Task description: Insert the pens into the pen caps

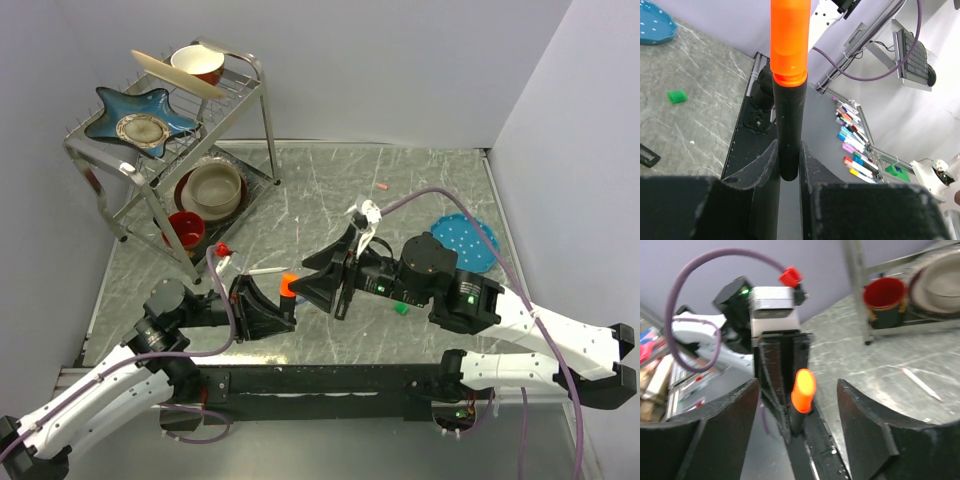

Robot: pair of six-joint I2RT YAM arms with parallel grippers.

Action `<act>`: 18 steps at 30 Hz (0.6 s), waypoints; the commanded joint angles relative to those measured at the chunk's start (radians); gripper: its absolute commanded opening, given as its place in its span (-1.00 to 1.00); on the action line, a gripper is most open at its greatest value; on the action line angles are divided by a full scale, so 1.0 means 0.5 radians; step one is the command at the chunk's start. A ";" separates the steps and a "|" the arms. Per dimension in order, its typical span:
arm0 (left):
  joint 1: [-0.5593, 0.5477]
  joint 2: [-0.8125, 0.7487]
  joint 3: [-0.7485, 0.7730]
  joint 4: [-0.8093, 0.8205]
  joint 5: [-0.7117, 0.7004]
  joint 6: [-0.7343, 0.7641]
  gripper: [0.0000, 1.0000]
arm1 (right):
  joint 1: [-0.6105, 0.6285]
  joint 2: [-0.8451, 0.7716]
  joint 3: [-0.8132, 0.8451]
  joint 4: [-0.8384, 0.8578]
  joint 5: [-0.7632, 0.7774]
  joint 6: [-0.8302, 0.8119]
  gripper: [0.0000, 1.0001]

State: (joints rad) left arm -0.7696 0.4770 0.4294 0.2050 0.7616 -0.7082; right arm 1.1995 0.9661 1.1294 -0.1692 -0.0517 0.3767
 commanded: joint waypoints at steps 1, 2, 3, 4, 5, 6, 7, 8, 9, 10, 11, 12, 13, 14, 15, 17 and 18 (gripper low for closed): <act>-0.007 -0.009 0.089 0.069 0.060 0.030 -0.98 | -0.006 0.074 0.005 0.197 -0.219 0.020 0.32; -0.007 0.000 0.086 0.078 0.063 0.030 -0.98 | -0.006 0.083 0.005 0.209 -0.222 0.032 0.30; -0.007 0.006 0.080 0.090 0.063 0.021 -0.98 | -0.009 0.096 -0.007 0.219 -0.225 0.035 0.25; -0.010 0.012 0.065 0.114 0.060 0.017 -0.98 | -0.006 0.114 -0.007 0.231 -0.182 0.035 0.22; -0.007 0.018 0.062 0.121 0.051 0.014 -0.98 | -0.006 0.120 -0.001 0.219 -0.139 0.038 0.19; -0.007 0.034 0.056 0.121 0.035 0.017 -0.98 | -0.006 0.132 0.011 0.204 -0.118 0.038 0.14; -0.007 0.040 0.056 0.121 0.038 0.017 -0.98 | -0.006 0.145 0.012 0.188 -0.087 0.041 0.11; -0.007 0.049 0.056 0.124 0.041 0.017 -0.98 | -0.006 0.148 0.012 0.176 -0.060 0.050 0.08; -0.007 0.058 0.056 0.127 0.044 0.017 -0.98 | -0.006 0.148 -0.004 0.173 -0.047 0.056 -0.02; -0.007 0.058 0.062 0.121 0.035 0.020 -0.98 | -0.006 0.139 -0.016 0.182 -0.047 0.060 -0.08; -0.007 0.055 0.065 0.109 0.035 0.027 -0.98 | -0.006 0.136 -0.031 0.188 -0.038 0.066 -0.18; -0.007 0.052 0.068 0.108 0.032 0.042 -0.98 | -0.006 0.133 -0.056 0.194 -0.047 0.069 -0.46; -0.007 0.055 0.080 0.102 0.026 0.054 -0.98 | -0.006 0.126 -0.068 0.194 -0.059 0.066 -0.55; -0.007 0.058 0.089 0.093 0.002 0.069 -0.98 | -0.006 0.126 -0.083 0.191 -0.108 0.066 -0.64; -0.007 0.067 0.095 0.090 -0.011 0.112 -0.98 | -0.006 0.123 -0.129 0.188 -0.142 0.063 -0.86; -0.007 0.110 0.144 0.059 -0.075 0.158 -0.98 | -0.003 0.111 -0.188 0.154 -0.200 0.060 -1.00; -0.010 0.129 0.166 0.035 -0.084 0.204 -0.98 | -0.003 0.096 -0.261 0.124 -0.237 0.060 -1.00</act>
State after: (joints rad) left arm -0.7746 0.5110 0.4339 0.1967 0.7731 -0.6796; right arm 1.1915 1.0348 1.0744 -0.0826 -0.0872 0.4042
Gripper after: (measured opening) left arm 0.208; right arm 0.083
